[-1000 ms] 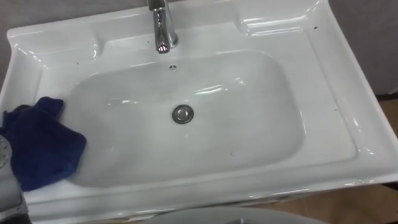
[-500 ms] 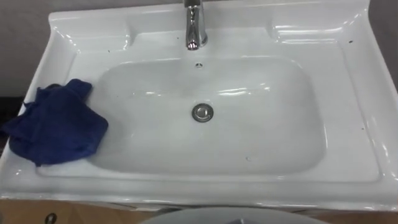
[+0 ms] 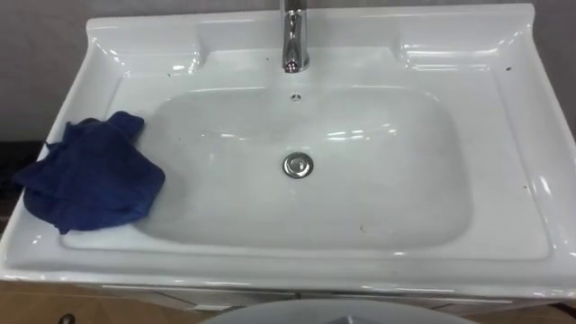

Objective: Wipe basin

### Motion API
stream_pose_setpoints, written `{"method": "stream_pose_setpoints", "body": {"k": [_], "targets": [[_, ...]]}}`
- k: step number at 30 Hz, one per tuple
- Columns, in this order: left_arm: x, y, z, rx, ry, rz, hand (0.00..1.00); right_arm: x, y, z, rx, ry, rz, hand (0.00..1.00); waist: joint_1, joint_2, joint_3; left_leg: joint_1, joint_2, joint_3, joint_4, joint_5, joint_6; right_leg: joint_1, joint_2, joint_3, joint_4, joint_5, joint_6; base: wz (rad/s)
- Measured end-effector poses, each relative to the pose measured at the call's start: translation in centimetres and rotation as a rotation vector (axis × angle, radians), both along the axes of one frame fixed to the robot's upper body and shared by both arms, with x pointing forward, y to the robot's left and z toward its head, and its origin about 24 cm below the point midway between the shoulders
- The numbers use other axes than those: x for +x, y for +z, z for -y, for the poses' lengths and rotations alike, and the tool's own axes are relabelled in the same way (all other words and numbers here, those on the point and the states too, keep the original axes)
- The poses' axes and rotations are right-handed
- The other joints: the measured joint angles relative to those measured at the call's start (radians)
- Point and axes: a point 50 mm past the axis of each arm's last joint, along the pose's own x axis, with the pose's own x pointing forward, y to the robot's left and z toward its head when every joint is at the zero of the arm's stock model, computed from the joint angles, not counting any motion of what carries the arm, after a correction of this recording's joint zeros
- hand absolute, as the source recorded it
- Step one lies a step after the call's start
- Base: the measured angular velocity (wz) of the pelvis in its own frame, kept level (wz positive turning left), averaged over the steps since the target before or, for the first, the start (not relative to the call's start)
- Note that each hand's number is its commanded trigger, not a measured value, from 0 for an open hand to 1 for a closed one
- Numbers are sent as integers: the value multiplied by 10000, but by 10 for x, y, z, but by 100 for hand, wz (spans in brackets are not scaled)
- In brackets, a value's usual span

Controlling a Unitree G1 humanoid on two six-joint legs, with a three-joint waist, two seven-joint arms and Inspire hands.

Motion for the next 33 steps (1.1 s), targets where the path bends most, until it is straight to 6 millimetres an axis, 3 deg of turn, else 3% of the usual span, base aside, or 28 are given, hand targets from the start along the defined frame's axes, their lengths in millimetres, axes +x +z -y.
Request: {"method": "stream_pose_setpoints", "body": {"k": [4, 7, 11, 19, 24, 33], "targets": [[-23, -25, 32, -2323, -407, -1265, 0, -4, -1, -4, 291, 80, -249, 0, -247, -124, 16, 65, 20, 68, -19, -11, 14, 40, 15, 44, 13, -2, -2, -1], [-28, -34, 43, -3711, -945, -1457, 0, 0, -2, -5, 600, 322, -359, 0, -440, -221, 48, 139, 31, 89, -29, -12, 15, 117, 16, 53, 2, -3, -5, 0], [-17, -43, 54, -4983, -2136, -1482, 0, 2, -3, -9, 817, 424, -353, 0, -655, -288, 72, 156, 28, 111, -23, -36, 47, 157, 10, 69, 0, -7, 6, 1], [25, -54, 70, -6606, -4814, -1592, 0, 9, -7, -20, 1412, 771, -393, 0, -1075, -359, 140, 159, 30, 274, -33, -46, 58, 124, 21, 158, -2, -29, 30, -3], [26, -59, 76, -7513, -5521, -2467, 0, 6, -7, -24, 1687, 1175, -885, 0, -1146, -446, 207, 212, 12, 530, -5, -45, 58, 88, 9, 300, 3, -63, 64, -10], [20, -63, 85, -9330, -6367, -3478, 0, 5, -8, -32, 2104, 1645, -1265, 0, -1354, -607, 225, 306, 10, 855, 13, -46, 59, -14, 13, 496, 184, -135, 65, -8]]}}
